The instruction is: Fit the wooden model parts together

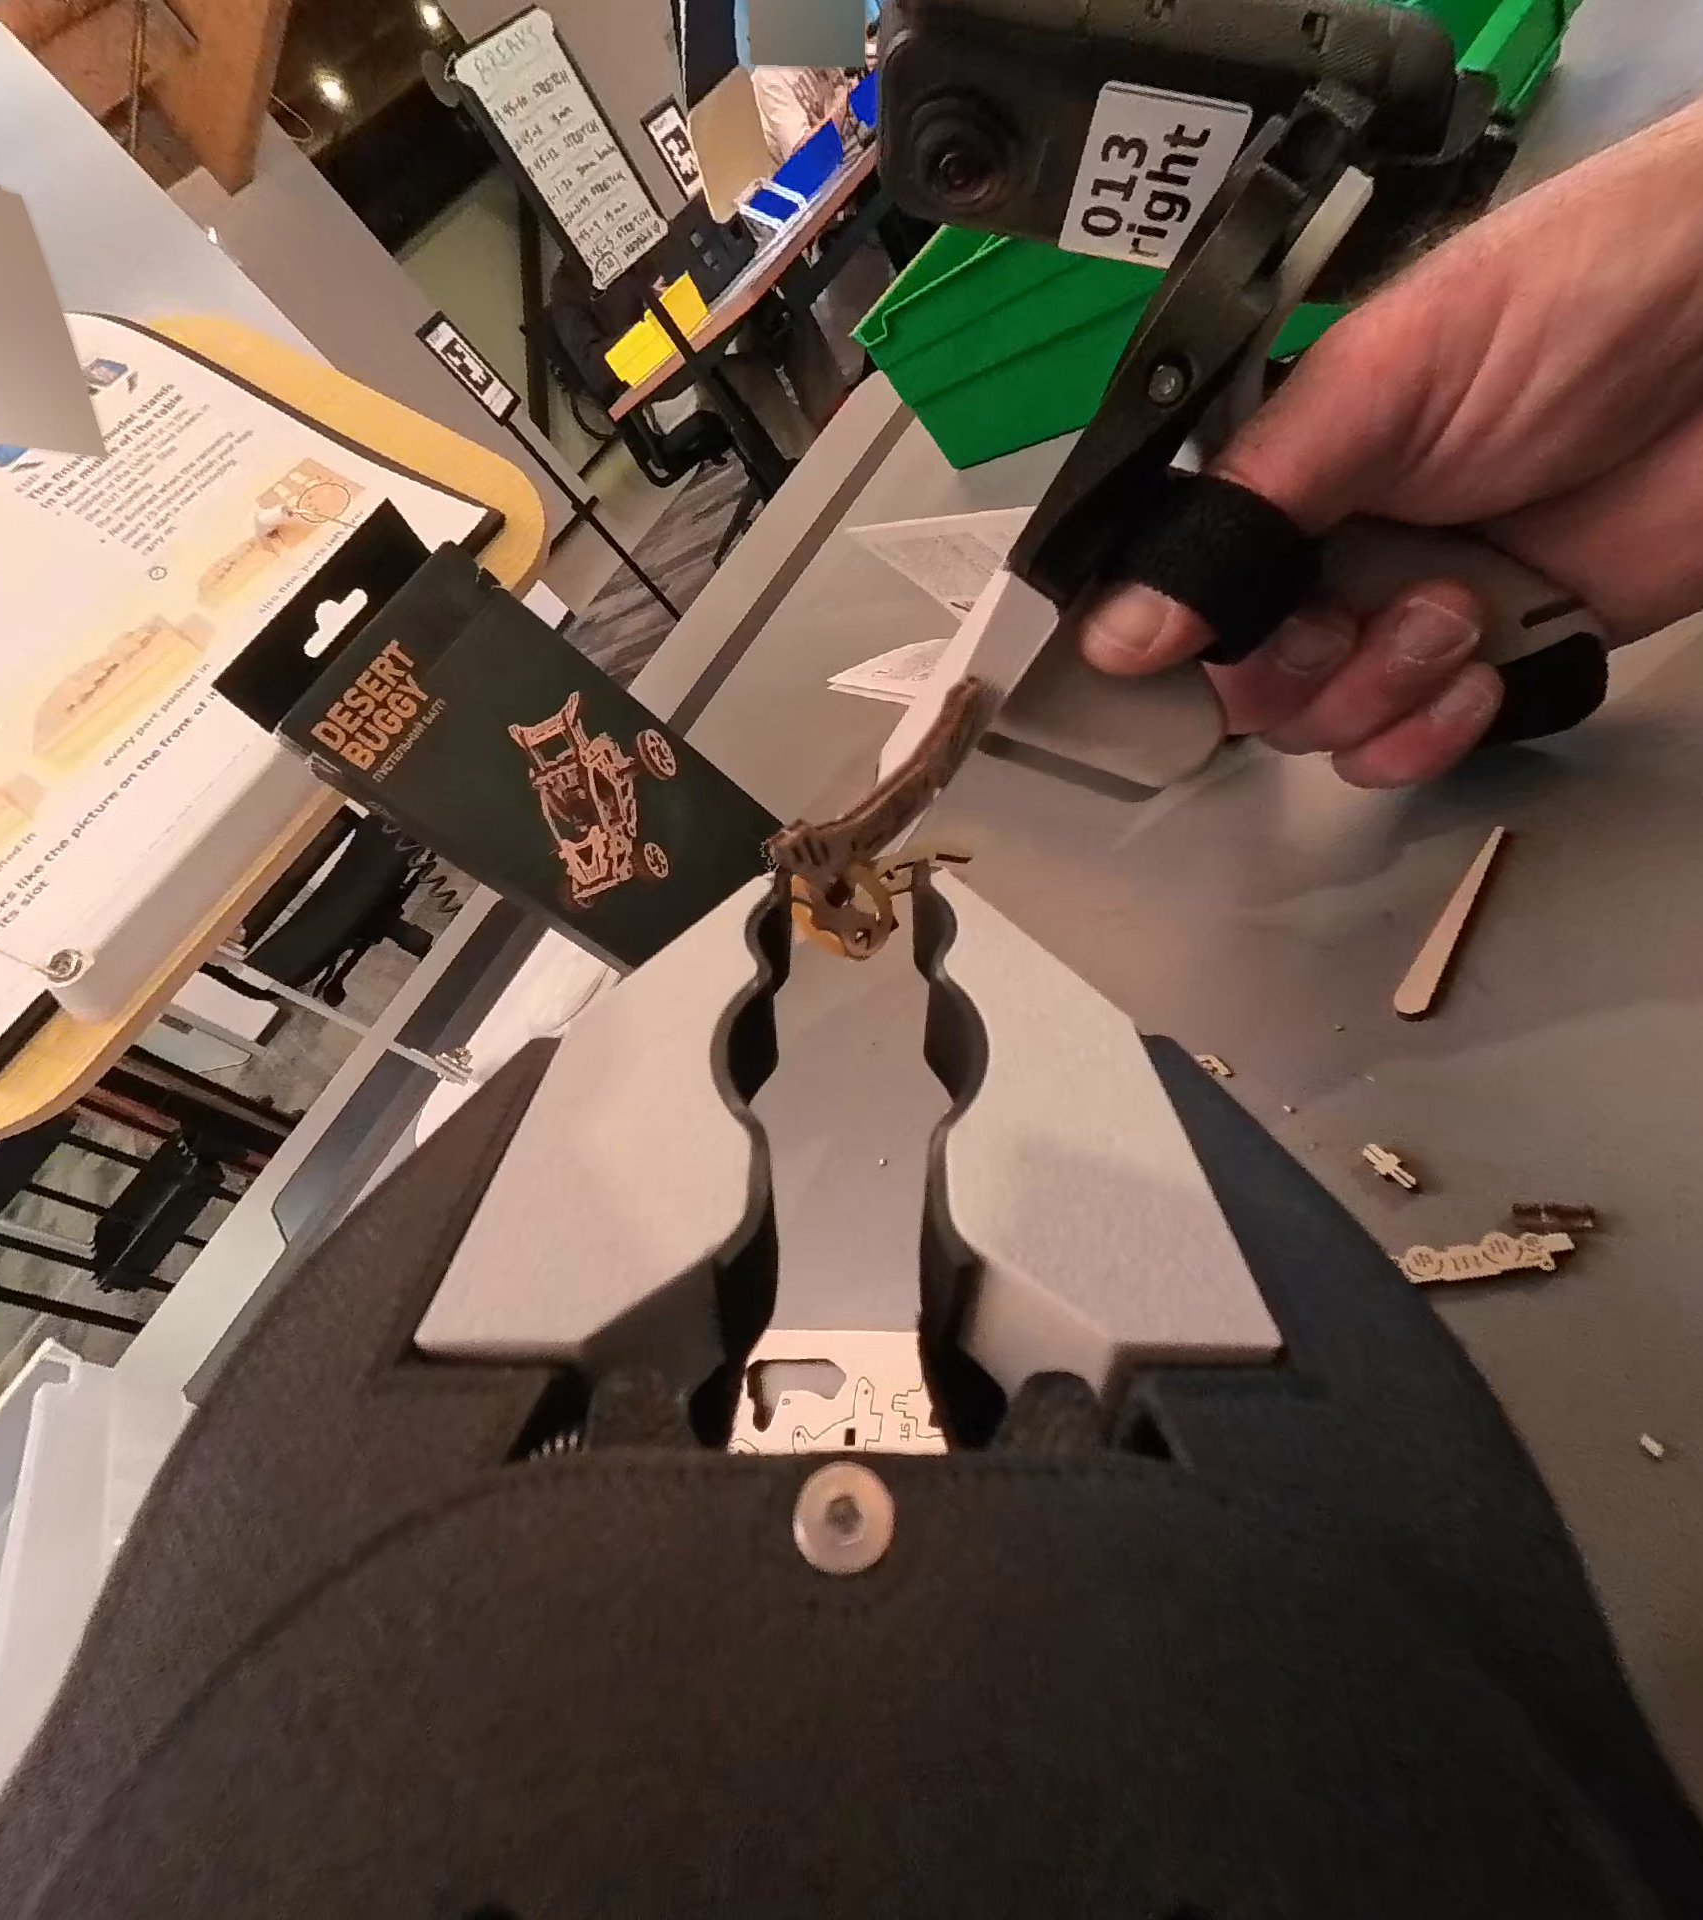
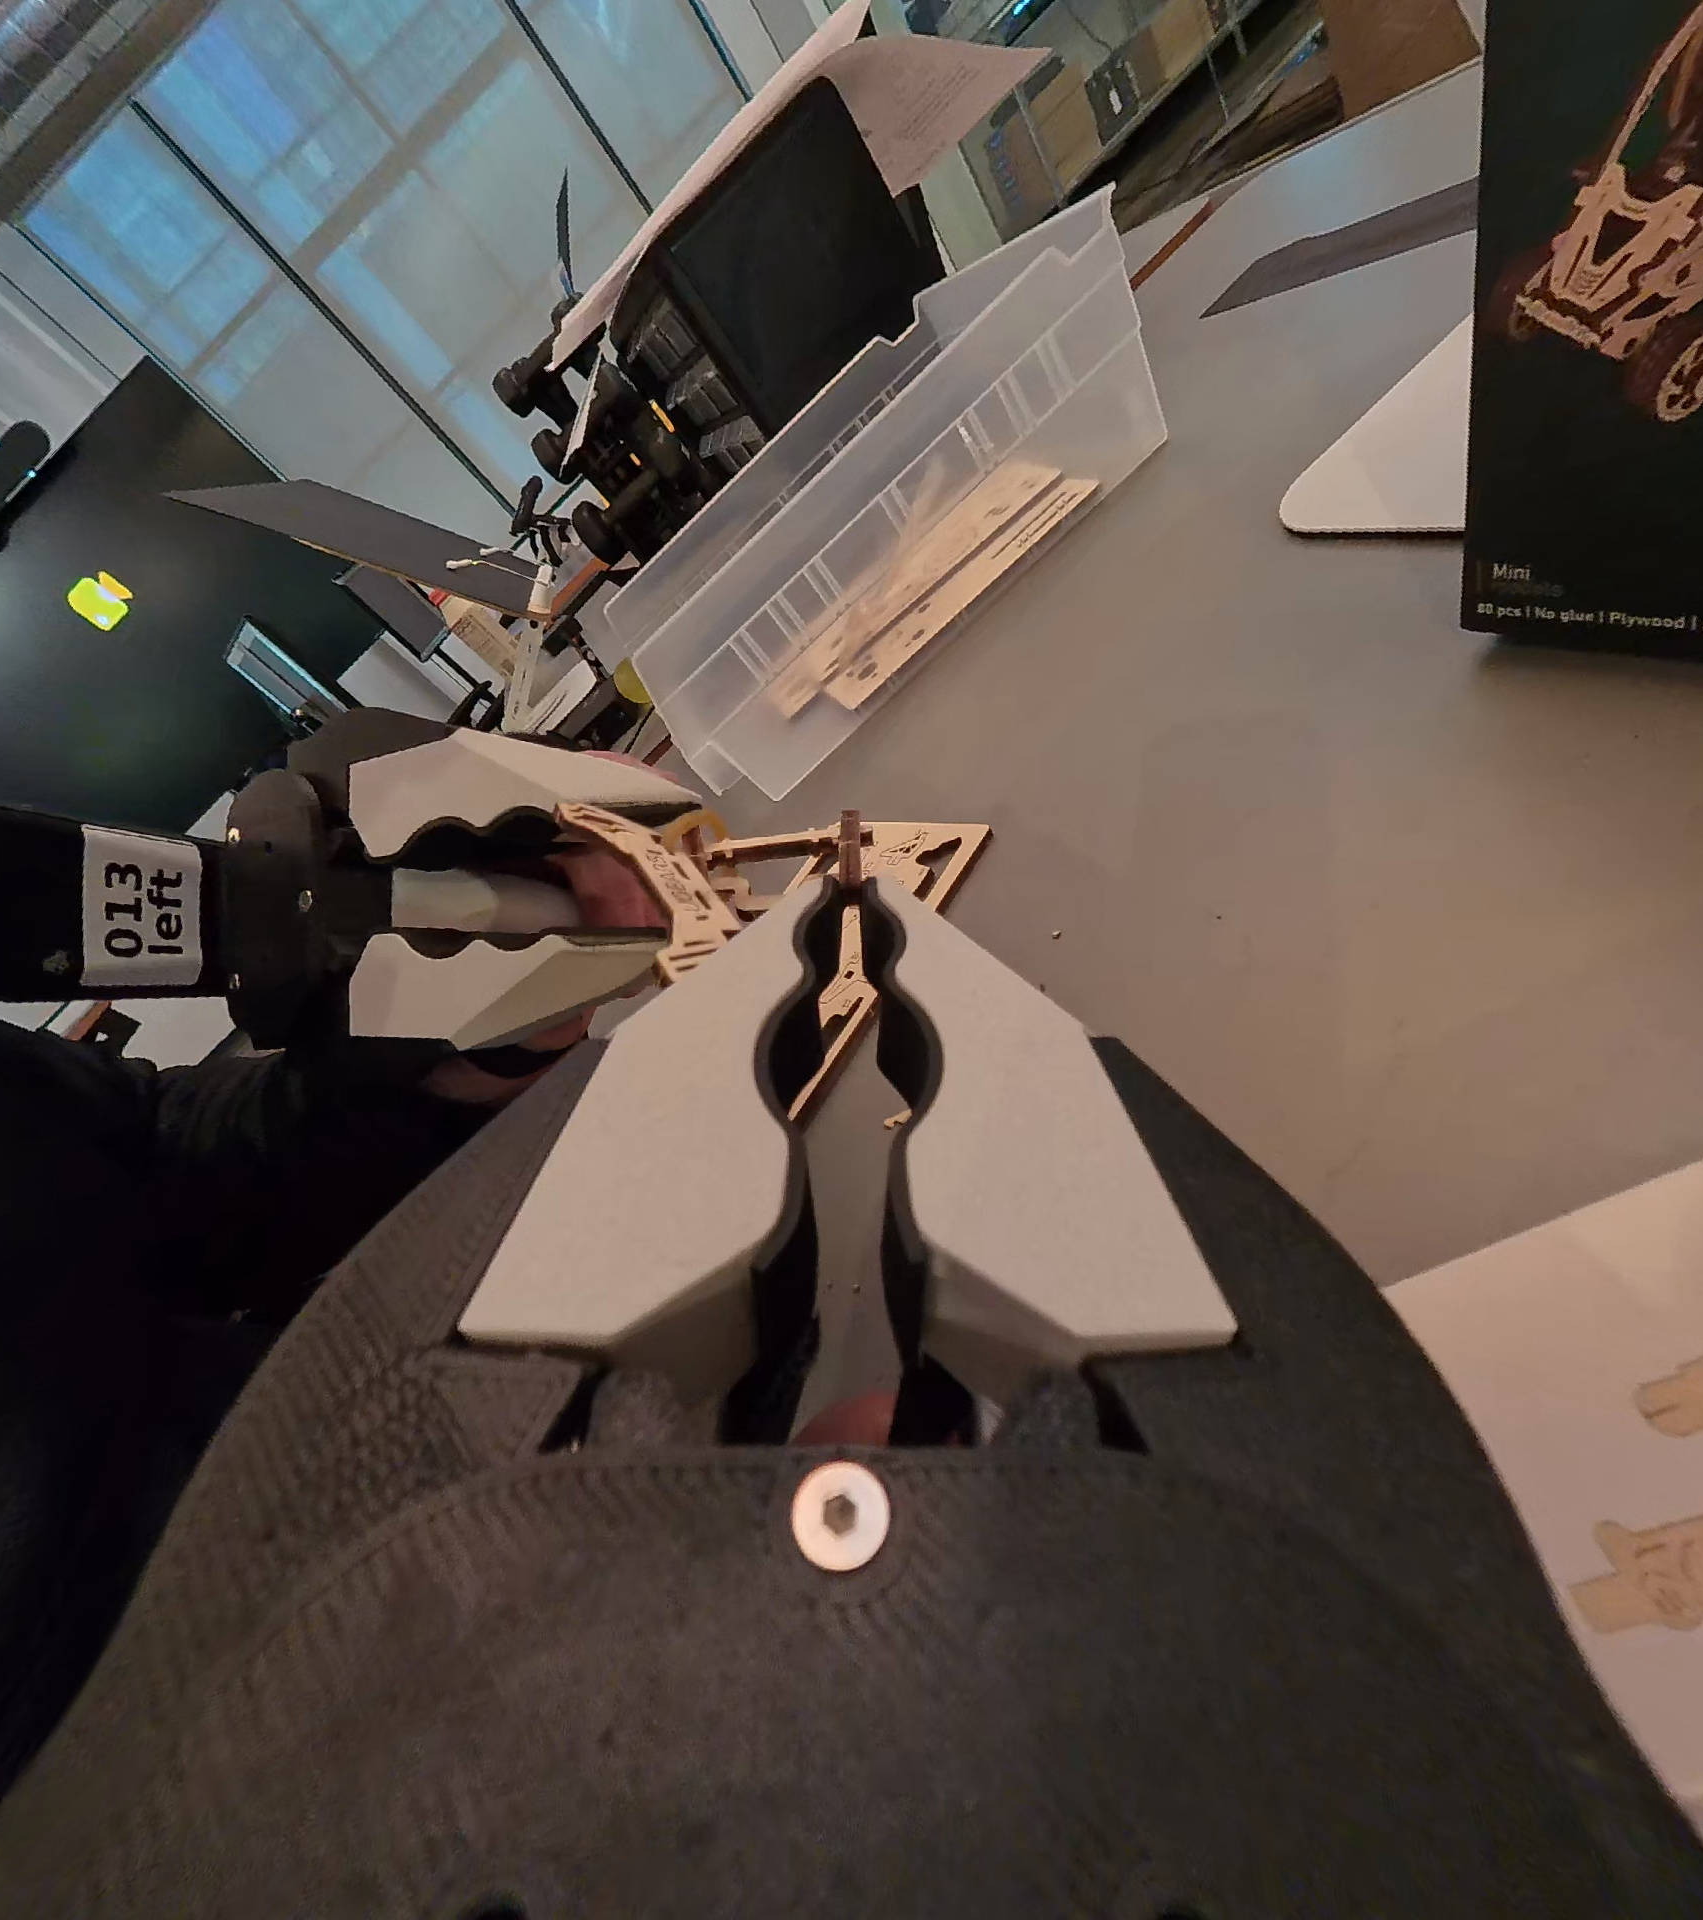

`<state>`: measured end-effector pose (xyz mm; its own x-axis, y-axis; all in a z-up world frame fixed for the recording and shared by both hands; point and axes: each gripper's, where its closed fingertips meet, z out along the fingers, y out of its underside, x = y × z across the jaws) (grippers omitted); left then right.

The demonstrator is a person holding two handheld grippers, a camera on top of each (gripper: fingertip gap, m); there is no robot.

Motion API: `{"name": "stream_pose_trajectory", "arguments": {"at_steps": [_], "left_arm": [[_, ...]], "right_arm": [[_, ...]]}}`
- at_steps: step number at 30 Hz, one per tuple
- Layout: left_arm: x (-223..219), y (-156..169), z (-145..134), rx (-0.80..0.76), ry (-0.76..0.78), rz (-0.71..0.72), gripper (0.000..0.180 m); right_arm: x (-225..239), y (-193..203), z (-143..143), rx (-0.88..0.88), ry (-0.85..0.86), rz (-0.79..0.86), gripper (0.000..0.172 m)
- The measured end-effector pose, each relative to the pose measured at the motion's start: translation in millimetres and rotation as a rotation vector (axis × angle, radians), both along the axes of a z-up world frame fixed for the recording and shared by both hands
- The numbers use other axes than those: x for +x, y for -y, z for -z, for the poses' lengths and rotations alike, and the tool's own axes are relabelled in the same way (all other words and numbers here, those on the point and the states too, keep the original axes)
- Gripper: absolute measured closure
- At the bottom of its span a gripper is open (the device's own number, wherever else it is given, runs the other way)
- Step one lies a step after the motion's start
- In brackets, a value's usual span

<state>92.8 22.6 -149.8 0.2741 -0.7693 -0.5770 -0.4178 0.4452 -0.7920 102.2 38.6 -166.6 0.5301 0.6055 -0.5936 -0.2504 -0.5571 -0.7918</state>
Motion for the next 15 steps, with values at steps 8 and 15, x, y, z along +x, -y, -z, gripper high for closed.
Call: {"name": "stream_pose_trajectory", "arguments": {"at_steps": [8, 15], "left_arm": [[2.2, -0.2, 0.3, 0.028, -0.021, -0.009, 0.160], [-1.0, -1.3, 1.8, -0.020, -0.021, 0.009, 0.154]], "right_arm": [[1.4, -0.5, 0.2, 0.003, 0.013, 0.007, 0.172], [0.1, 0.9, 3.6, 0.001, 0.029, 0.003, 0.171]]}}
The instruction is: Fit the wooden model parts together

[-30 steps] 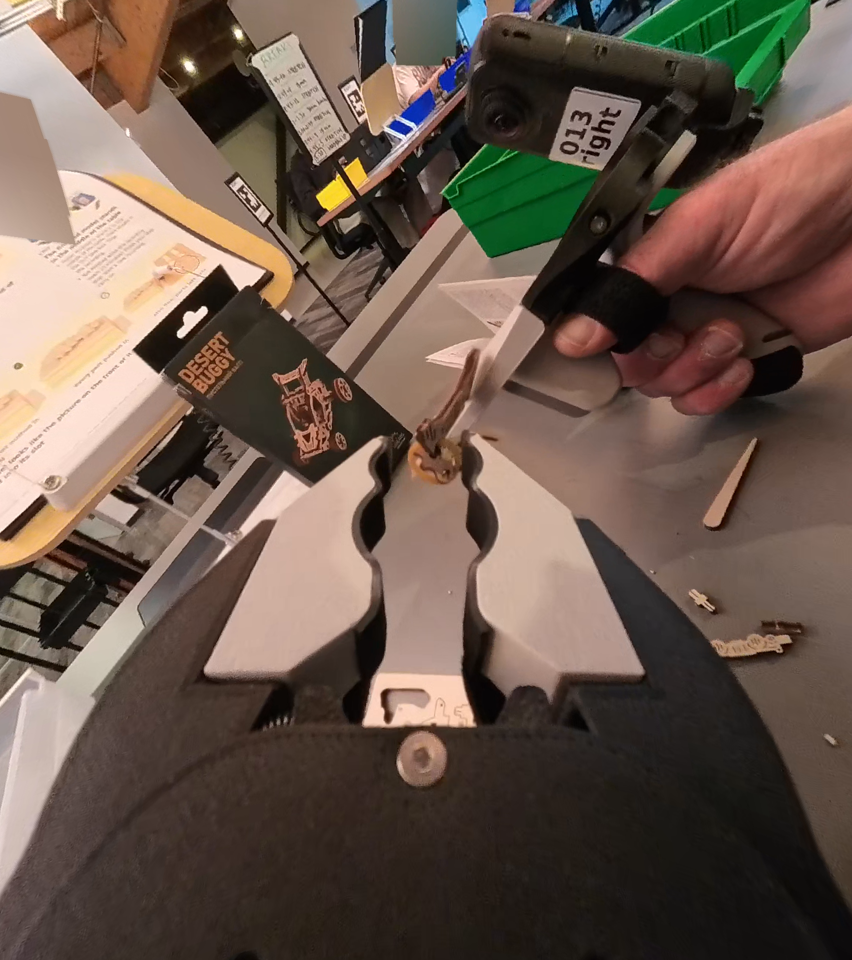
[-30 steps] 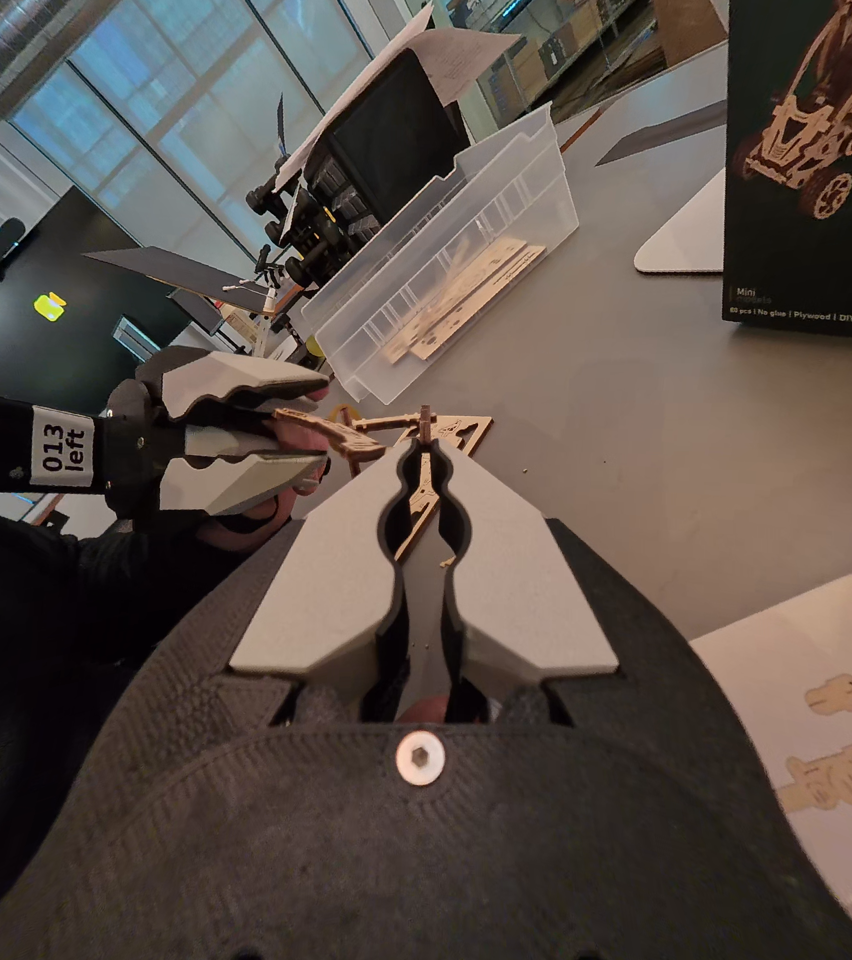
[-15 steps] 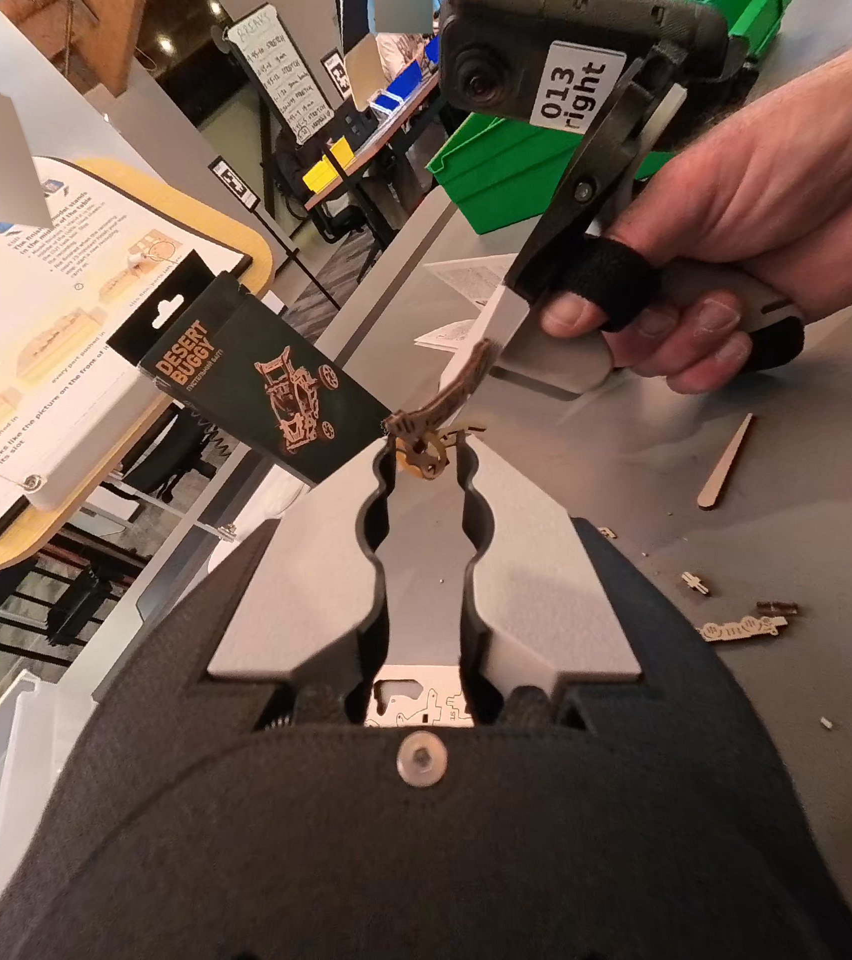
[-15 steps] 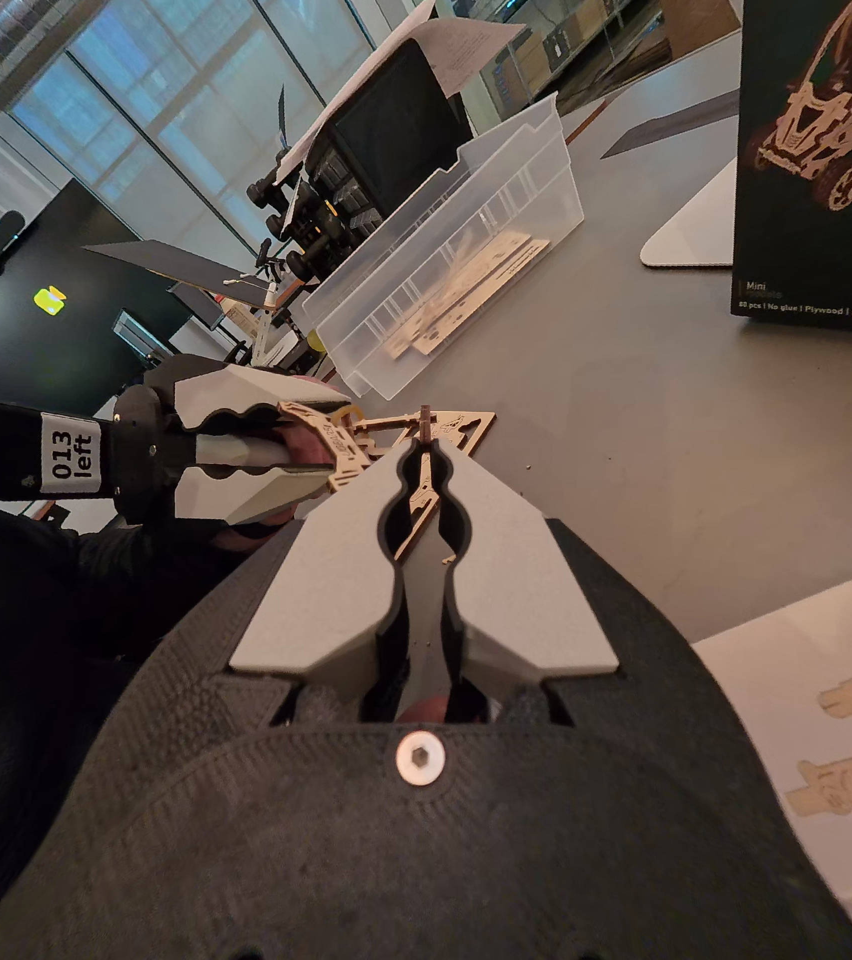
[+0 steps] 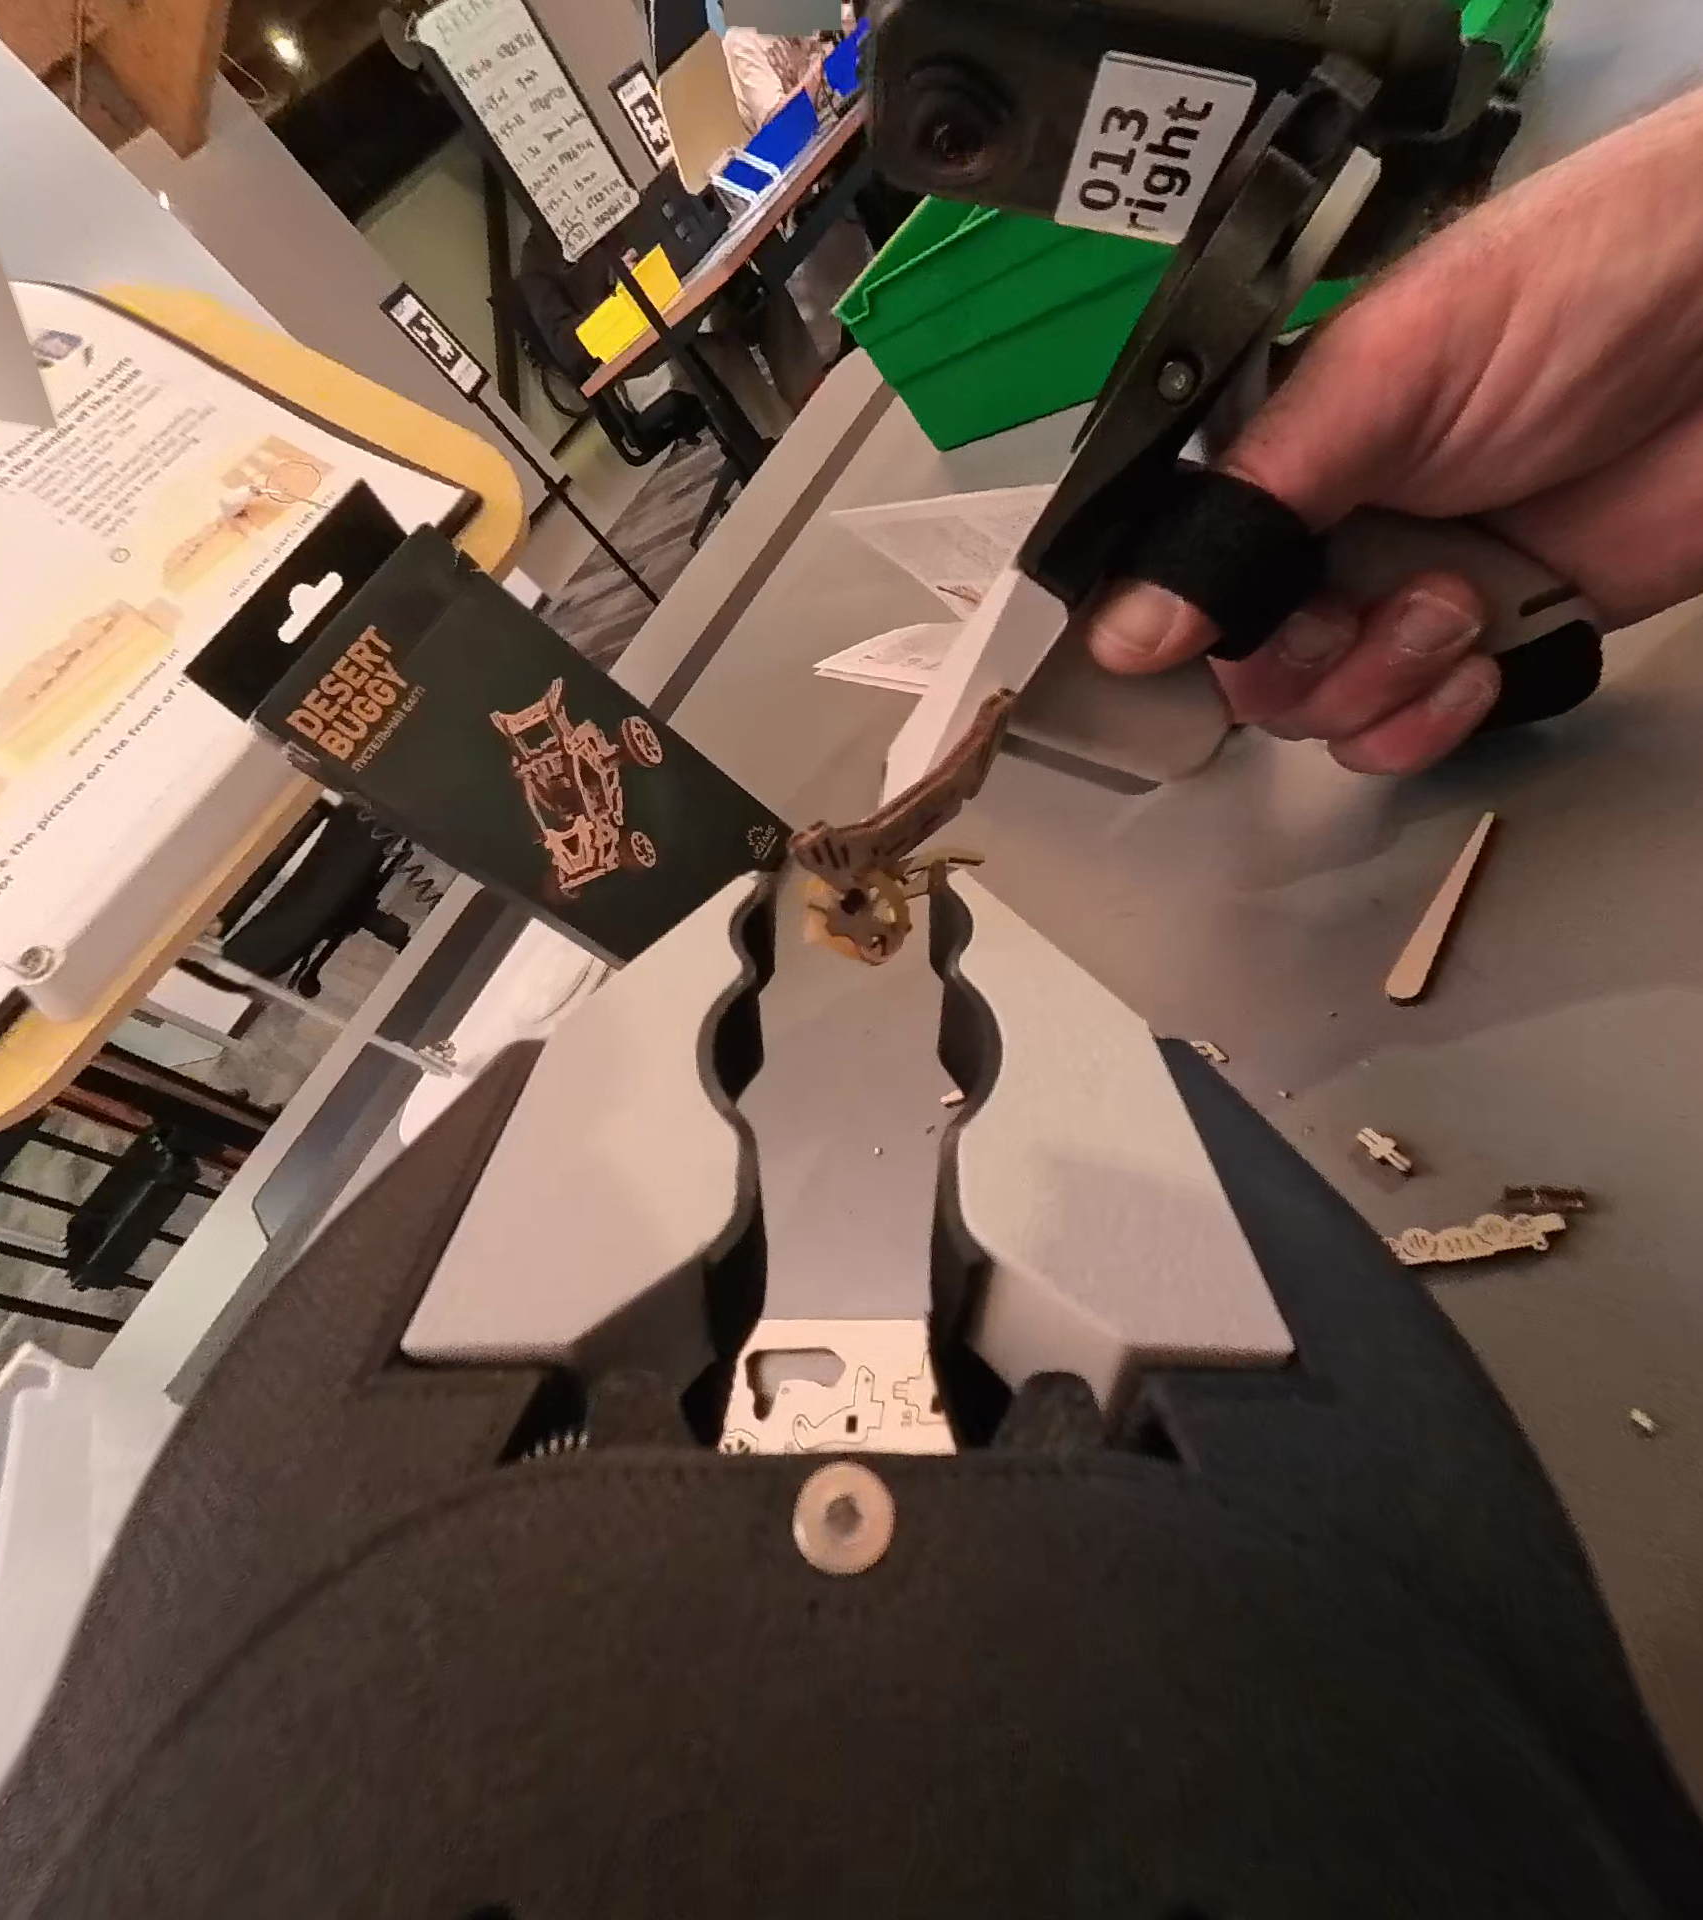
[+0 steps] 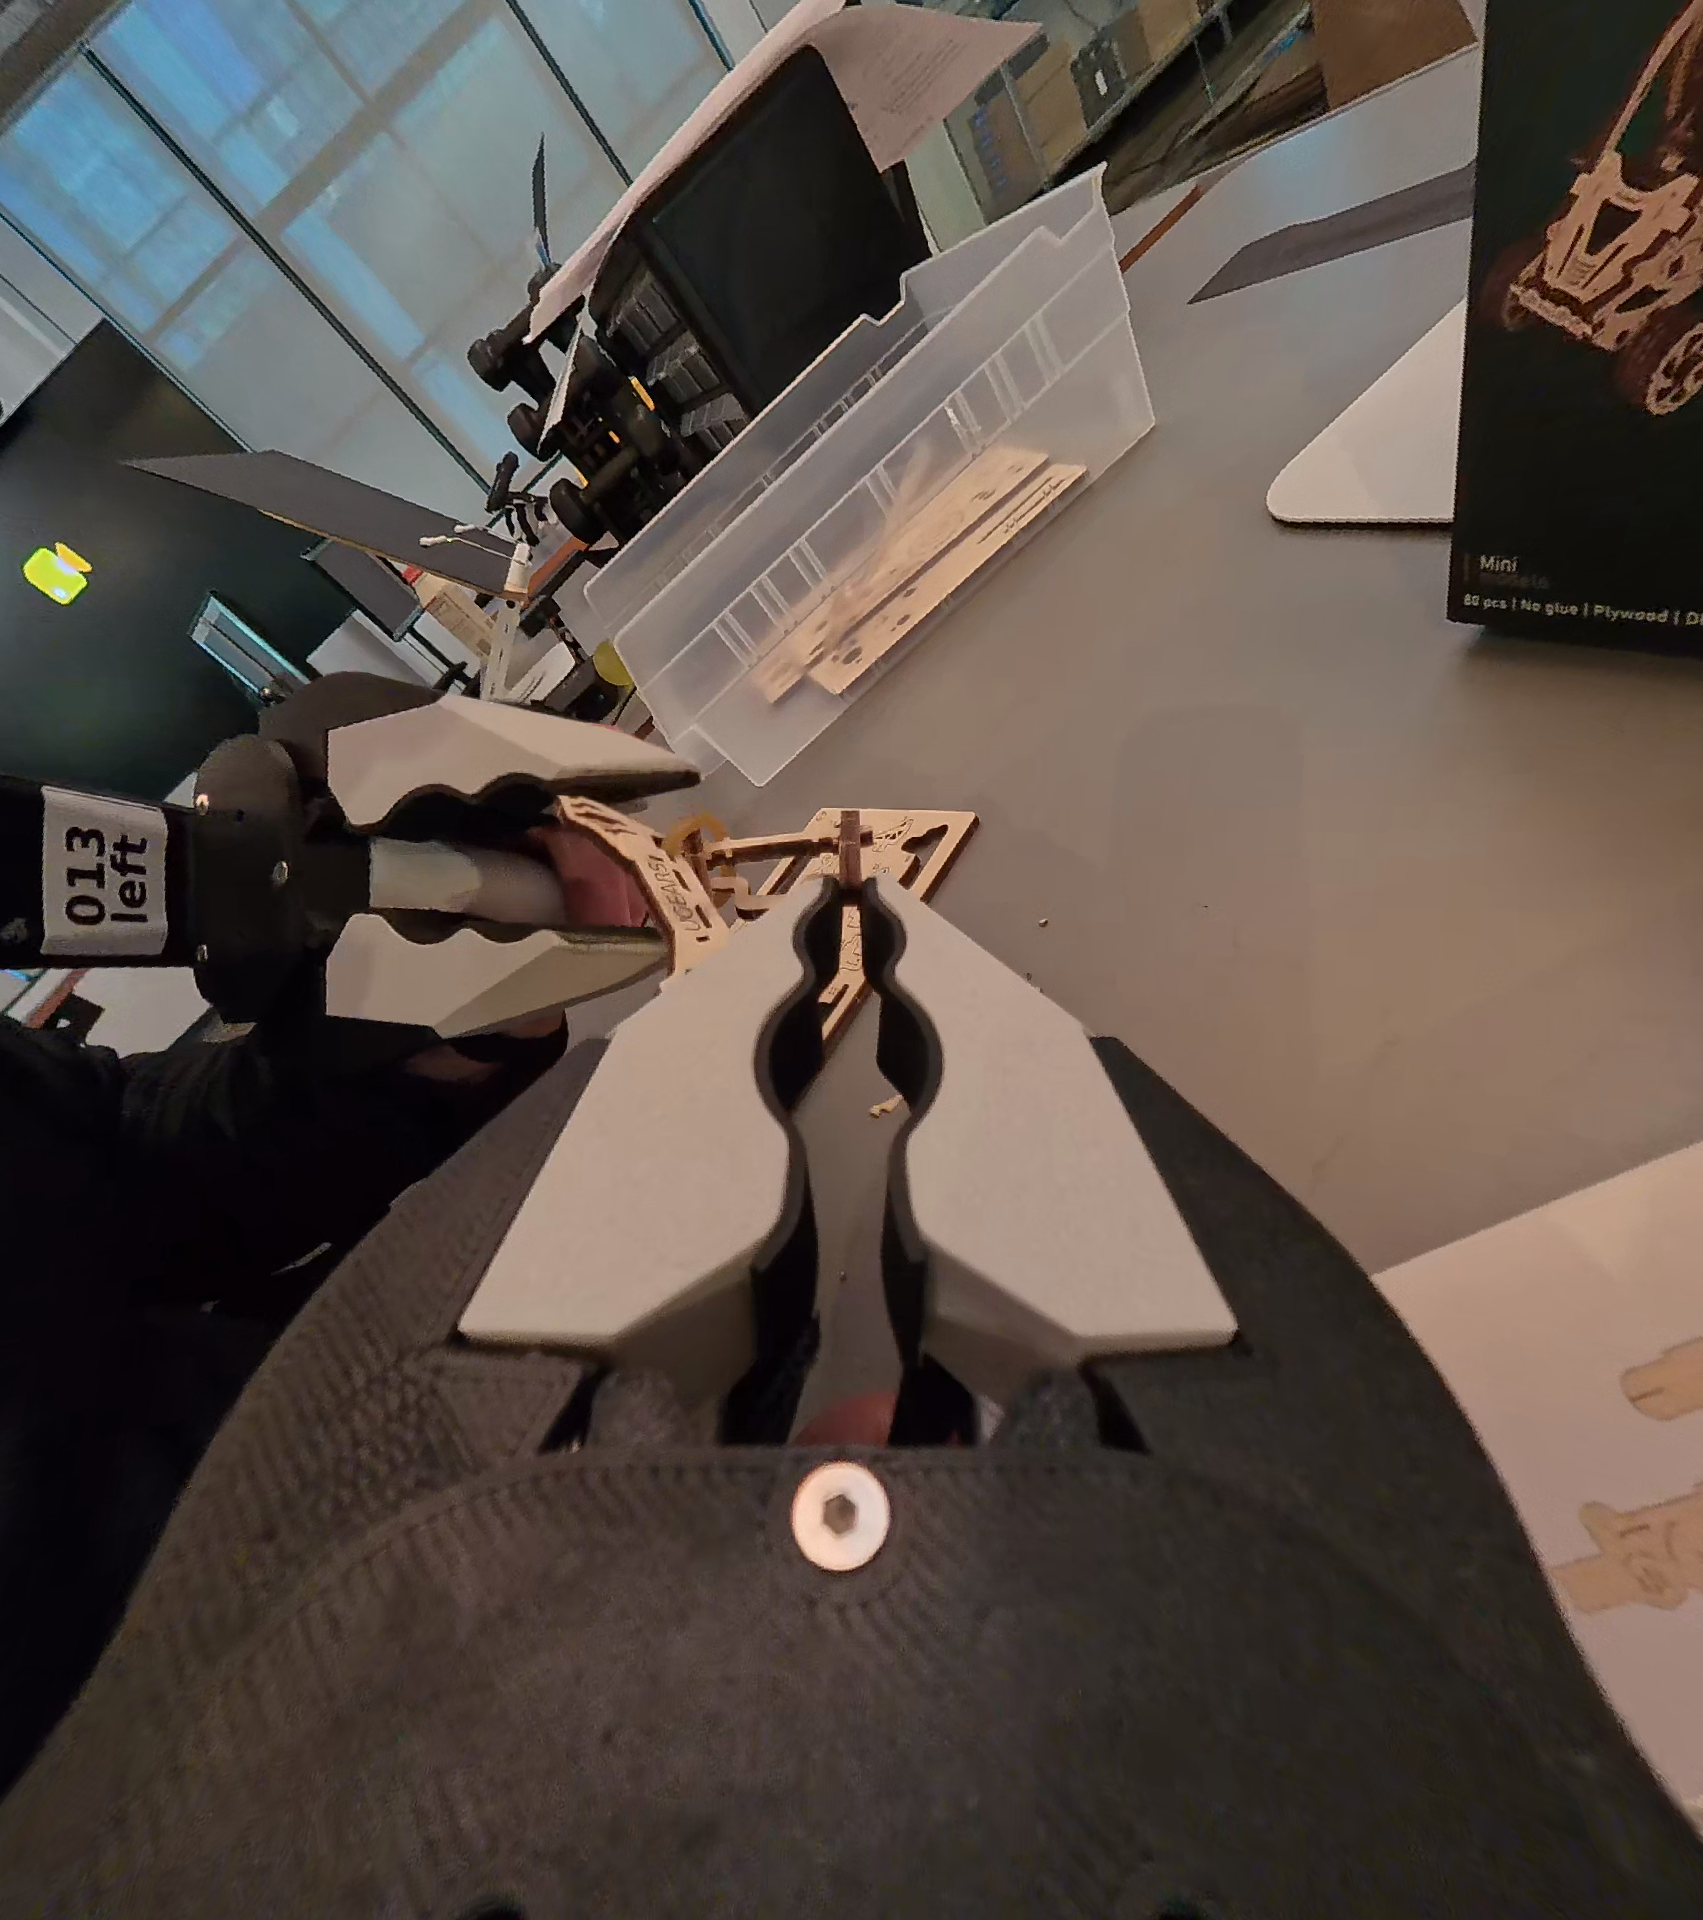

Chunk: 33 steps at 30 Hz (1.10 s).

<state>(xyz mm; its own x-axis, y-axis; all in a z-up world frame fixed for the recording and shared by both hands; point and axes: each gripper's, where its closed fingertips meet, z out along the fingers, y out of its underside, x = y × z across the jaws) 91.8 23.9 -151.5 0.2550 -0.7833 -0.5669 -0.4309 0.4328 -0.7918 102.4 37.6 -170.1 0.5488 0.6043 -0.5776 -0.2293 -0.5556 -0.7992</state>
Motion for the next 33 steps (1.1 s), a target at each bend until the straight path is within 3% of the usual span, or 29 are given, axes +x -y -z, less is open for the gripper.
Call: {"name": "stream_pose_trajectory", "arguments": {"at_steps": [8, 13, 19, 26, 33], "left_arm": [[-9, -3, 2, -0.078, 0.025, 0.008, 0.149], [-10, -2, 3, -0.205, 0.057, 0.061, 0.145], [-2, -2, 2, -0.360, 0.130, 0.096, 0.119], [-15, 0, -21, -0.726, 0.313, 0.256, 0.122], [-9, 11, -25, -0.832, 0.285, 0.363, 0.113]], "right_arm": [[2, 1, 0, 0.004, 0.007, 0.004, 0.171], [4, 0, -4, -0.028, -0.080, -0.001, 0.172], [3, 2, -16, -0.031, -0.181, -0.023, 0.172], [5, 8, -33, 0.083, -0.194, -0.075, 0.172], [-3, 23, -37, 0.231, -0.092, -0.188, 0.172]]}}
